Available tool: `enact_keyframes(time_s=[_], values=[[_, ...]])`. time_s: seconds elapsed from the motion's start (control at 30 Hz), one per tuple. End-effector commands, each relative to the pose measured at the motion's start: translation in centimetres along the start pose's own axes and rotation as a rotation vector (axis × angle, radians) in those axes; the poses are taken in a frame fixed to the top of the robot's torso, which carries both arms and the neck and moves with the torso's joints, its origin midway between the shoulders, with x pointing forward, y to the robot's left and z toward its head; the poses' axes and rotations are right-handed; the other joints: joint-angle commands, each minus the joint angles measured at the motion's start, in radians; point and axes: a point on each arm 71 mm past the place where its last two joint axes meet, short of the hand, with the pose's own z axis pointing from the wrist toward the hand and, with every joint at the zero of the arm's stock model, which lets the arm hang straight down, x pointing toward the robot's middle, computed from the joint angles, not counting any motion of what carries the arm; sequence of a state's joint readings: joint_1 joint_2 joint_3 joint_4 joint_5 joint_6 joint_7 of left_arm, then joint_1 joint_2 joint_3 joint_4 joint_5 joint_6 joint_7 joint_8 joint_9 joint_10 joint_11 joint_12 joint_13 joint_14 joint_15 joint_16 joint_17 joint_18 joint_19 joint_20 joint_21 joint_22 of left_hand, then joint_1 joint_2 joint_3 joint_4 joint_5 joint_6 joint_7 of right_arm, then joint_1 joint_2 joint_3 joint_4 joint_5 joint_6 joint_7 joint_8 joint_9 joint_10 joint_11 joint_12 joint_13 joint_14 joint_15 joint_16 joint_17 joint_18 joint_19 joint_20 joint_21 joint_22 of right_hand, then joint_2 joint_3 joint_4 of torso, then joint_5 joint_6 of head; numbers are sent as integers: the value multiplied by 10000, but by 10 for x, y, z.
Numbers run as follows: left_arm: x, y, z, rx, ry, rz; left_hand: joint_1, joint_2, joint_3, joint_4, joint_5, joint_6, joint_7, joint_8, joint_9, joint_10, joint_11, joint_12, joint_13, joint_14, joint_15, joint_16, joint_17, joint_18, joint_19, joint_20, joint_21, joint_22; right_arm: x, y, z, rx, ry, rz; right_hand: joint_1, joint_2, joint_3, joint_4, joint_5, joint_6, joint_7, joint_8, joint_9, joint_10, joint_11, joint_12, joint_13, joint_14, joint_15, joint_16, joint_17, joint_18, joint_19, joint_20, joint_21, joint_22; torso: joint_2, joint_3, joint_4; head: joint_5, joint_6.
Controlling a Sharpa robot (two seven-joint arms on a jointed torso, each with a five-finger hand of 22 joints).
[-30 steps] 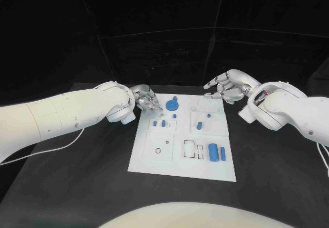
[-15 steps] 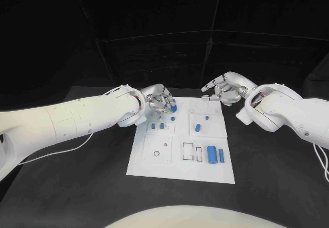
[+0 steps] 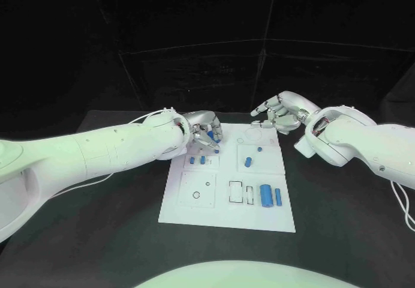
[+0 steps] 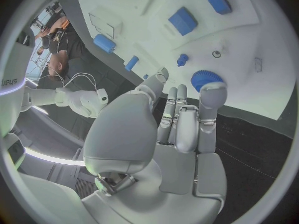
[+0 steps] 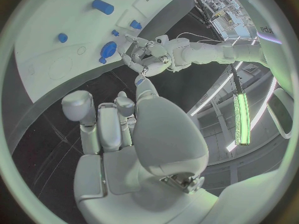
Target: Assemble the parts on the task board
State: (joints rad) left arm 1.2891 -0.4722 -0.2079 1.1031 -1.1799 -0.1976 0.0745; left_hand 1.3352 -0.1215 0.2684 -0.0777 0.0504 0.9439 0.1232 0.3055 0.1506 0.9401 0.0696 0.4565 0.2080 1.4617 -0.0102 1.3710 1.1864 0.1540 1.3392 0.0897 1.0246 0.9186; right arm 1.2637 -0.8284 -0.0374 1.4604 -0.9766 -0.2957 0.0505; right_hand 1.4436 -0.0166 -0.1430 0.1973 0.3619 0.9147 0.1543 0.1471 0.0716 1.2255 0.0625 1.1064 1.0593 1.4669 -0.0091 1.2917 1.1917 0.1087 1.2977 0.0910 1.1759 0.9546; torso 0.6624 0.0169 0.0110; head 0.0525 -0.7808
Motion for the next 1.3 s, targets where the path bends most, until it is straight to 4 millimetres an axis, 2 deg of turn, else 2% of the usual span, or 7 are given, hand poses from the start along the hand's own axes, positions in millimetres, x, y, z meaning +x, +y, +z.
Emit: enact_keyframes(time_s=[0.03, 0.43, 0.57, 0.9, 1.3], values=[[5, -1, 3, -17, 656, 774, -15, 86, 11, -85, -21, 128, 2, -82, -72, 154, 11, -106, -122, 294, -18, 64, 22, -223, 131, -8, 187, 209, 0, 2, 1, -139, -17, 13, 0, 68, -35, -2, 63, -81, -3, 54, -13, -64, 20, 4, -5, 234, -63, -45, 9, 94, 0, -14, -40, -1, -3, 0, 0, -14, -4], [14, 0, 11, -236, 946, 987, -40, 185, 109, -156, -20, 358, -10, -206, -228, 394, -7, -287, -378, 324, -39, 39, -83, -283, 304, -28, 490, 563, 0, 3, 1, -159, -10, 22, 8, 75, -31, -6, 67, -82, -3, 56, -13, -52, 20, 22, 13, 239, -64, -31, 30, 92, 5, -14, -38, 5, 6, -3, 19, -53, -2], [14, 1, 12, -374, 1042, 1025, -34, 233, 159, -178, -20, 406, -6, -244, -270, 447, -9, -342, -448, 329, -43, 34, -104, -295, 332, -32, 543, 628, 0, 3, 1, -162, -6, 23, 8, 75, -31, -6, 67, -82, -3, 56, -13, -52, 20, 22, 13, 239, -64, -31, 30, 92, 5, -14, -38, 5, -7, -1, 10, -47, -56], [17, 4, 14, -592, 1286, 1125, -14, 334, 298, -239, -21, 530, -8, -317, -358, 585, -17, -458, -601, 340, -51, 30, -147, -314, 373, -41, 634, 747, 1, 4, 2, -170, 0, 25, 8, 75, -31, -6, 67, -82, -3, 56, -13, -52, 20, 22, 13, 239, -64, -31, 30, 92, 5, -14, -38, 5, -3, -6, 13, -76, -61], [23, 2, 17, -554, 1431, 1111, -30, 408, 413, -272, -21, 632, -7, -369, -423, 716, -26, -541, -714, 343, -59, 25, -188, -327, 395, -48, 696, 832, 1, 4, 2, -178, 16, 30, 8, 75, -31, -6, 67, -82, -3, 56, -13, -52, 20, 22, 13, 239, -64, -31, 30, 92, 5, -14, -38, 5, -8, 5, 14, -84, -66]])
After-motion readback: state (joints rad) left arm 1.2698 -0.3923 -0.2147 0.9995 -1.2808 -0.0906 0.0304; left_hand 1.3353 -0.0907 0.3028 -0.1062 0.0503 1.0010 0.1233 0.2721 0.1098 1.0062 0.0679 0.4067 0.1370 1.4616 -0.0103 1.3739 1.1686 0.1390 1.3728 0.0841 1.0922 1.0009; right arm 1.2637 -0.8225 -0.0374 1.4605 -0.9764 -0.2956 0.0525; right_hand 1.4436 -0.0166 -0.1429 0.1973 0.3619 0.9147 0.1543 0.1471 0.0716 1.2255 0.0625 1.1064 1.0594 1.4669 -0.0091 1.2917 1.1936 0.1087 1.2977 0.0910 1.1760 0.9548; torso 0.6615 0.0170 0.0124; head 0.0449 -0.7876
